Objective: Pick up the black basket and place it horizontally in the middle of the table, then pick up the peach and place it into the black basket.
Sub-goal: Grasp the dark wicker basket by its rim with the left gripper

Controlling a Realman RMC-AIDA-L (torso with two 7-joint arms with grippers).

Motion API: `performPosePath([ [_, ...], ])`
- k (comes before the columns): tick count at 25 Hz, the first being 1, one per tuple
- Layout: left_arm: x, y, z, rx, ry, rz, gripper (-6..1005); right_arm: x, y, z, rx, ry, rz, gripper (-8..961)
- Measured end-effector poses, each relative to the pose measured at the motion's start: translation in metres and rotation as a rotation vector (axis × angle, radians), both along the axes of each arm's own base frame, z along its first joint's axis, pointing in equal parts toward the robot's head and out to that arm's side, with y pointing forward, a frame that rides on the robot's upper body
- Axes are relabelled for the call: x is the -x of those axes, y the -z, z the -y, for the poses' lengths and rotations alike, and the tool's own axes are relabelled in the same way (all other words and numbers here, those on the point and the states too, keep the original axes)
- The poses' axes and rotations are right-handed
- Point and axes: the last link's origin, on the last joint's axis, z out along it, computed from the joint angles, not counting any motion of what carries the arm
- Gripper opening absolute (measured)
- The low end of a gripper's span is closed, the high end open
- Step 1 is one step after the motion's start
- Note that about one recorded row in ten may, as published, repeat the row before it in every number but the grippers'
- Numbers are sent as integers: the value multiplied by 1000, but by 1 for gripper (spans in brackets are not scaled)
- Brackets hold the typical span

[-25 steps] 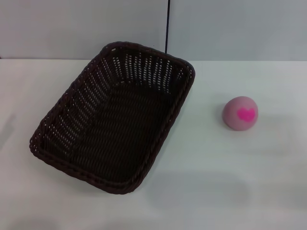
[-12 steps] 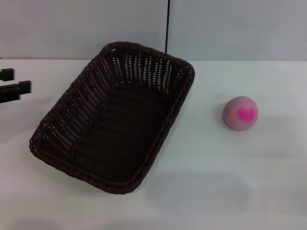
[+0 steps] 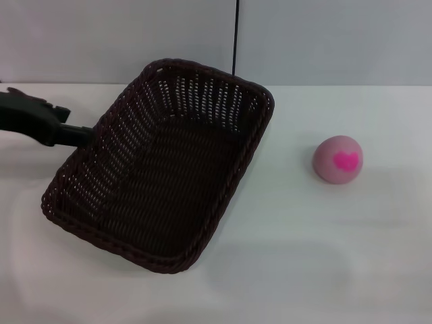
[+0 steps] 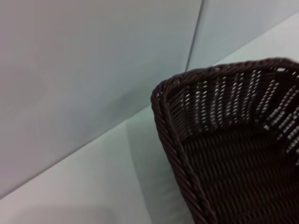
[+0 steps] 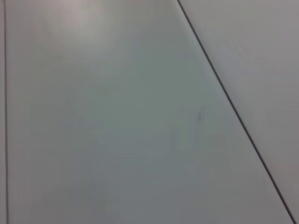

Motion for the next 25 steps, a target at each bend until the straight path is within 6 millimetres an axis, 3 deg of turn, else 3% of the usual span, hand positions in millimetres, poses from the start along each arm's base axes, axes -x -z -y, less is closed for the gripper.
performPosePath([
  [9,-21,25,-16,40,-9,-139,578,2,-5,-4,-11,-25,-25,695],
  [17,-29,46,-23,91,-54,-253,550,3,-6,-7,-8,-25,-24,695],
  [25,-52,65,-30,169,-84,-294,522,1,-8,-13,-9,-11,-8,694],
])
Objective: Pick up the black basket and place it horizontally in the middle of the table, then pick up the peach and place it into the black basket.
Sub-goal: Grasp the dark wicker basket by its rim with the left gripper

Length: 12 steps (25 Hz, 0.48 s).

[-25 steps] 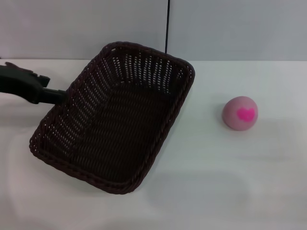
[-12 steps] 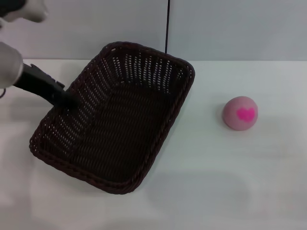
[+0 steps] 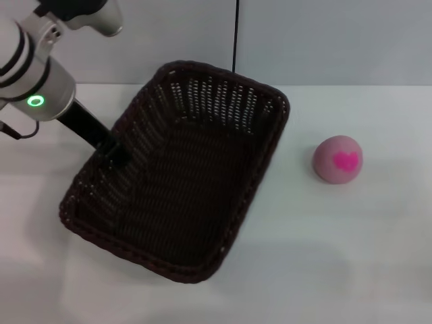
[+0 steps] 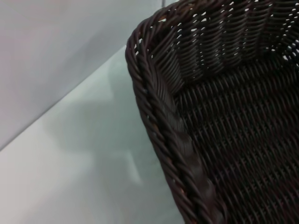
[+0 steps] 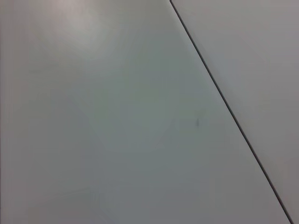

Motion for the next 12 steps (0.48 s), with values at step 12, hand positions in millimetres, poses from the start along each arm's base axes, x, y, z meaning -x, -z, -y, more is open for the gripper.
performPosePath([
  [12,-6,12,3,59,7,-55,339,-1,-9,-11,-16,7,25,694],
])
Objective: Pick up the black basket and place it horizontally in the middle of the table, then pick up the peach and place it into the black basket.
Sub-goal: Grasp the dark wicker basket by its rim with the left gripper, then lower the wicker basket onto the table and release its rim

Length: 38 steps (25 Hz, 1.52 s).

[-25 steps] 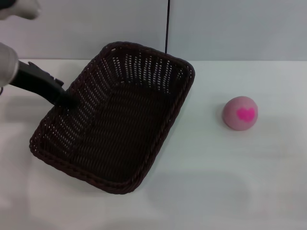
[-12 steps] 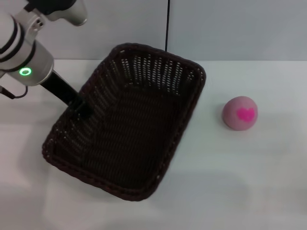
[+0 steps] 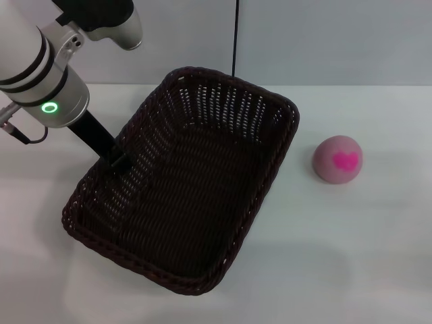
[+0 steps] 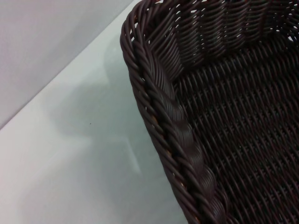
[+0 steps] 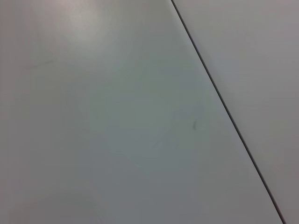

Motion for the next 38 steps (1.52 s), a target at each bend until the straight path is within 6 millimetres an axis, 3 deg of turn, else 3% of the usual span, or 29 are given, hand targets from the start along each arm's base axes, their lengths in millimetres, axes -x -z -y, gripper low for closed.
performPosePath([
  [9,-6,-6,-11,-24,64,6,310,-1,-2,-7,5,18,10,694],
  [22,-45,-10,-39,268,680,-270,293,-1,-3,-11,8,25,16,694],
  [27,-55,-3,-43,329,817,-310,293,0,-5,-16,7,23,20,694],
  [38,-43,11,-37,394,784,-325,304,3,-4,-24,19,24,16,694],
])
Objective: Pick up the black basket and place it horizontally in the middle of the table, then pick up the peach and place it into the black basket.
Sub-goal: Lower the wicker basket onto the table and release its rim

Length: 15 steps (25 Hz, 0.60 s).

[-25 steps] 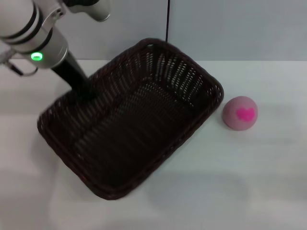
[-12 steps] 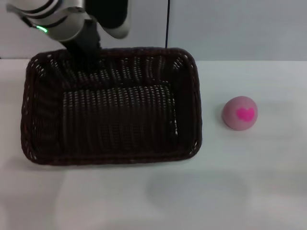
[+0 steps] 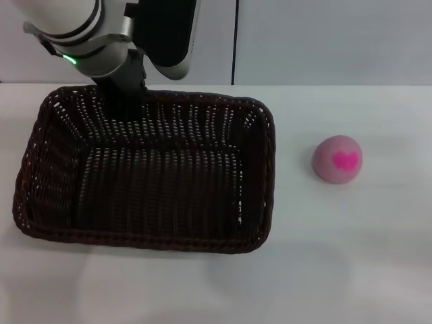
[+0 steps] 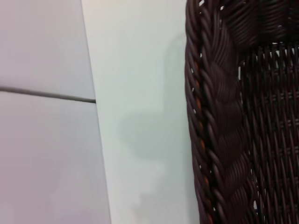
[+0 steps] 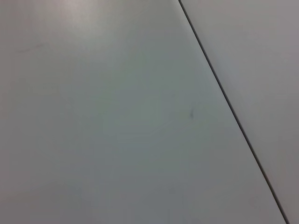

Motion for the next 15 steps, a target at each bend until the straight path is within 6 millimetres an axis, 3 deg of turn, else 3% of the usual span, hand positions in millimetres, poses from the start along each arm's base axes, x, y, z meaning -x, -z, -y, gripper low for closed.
performPosePath([
  [15,3,11,12,-76,-119,27,388,1,1,-1,6,-2,8,695],
])
